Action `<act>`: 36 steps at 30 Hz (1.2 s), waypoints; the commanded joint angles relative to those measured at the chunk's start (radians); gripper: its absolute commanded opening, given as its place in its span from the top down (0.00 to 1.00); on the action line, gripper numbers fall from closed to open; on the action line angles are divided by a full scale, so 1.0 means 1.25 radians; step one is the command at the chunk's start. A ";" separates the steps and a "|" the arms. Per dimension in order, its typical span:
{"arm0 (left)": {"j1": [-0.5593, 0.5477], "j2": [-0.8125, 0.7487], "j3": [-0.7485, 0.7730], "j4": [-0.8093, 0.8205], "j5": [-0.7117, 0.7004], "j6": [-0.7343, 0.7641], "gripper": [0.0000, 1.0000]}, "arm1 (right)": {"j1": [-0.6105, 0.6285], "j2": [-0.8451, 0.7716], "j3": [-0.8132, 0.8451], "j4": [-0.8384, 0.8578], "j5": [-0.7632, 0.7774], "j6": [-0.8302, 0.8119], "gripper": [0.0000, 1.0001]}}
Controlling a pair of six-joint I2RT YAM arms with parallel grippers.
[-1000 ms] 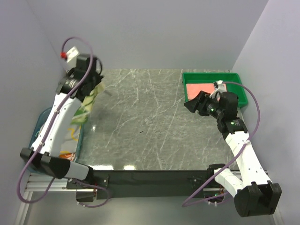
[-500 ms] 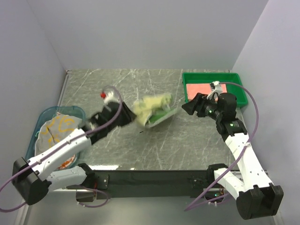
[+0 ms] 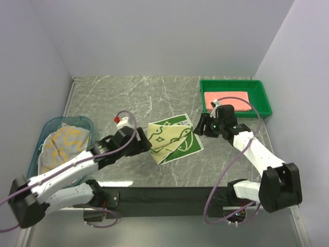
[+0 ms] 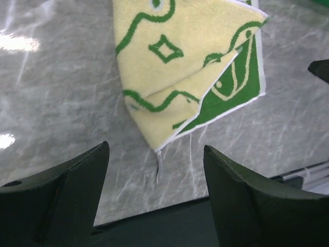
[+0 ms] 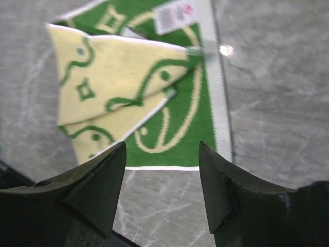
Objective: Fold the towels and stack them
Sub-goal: Move the towel to the center of the board
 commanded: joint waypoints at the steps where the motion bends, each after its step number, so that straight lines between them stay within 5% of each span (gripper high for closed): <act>1: -0.009 0.129 0.103 0.031 0.010 0.099 0.21 | 0.004 0.042 -0.007 0.021 0.065 0.006 0.35; 10: -0.136 0.601 0.489 -0.017 -0.124 0.193 0.22 | 0.002 0.134 -0.052 0.060 0.086 0.052 0.46; 14: -0.173 0.747 0.594 -0.045 -0.176 0.203 0.31 | 0.002 0.154 -0.081 0.098 0.066 0.077 0.51; 20: -0.180 0.842 0.647 0.011 -0.176 0.221 0.42 | 0.004 0.179 -0.130 0.167 0.018 0.121 0.56; 36: -0.168 0.997 0.769 0.031 -0.300 0.199 0.47 | -0.010 0.203 -0.170 0.194 0.017 0.175 0.61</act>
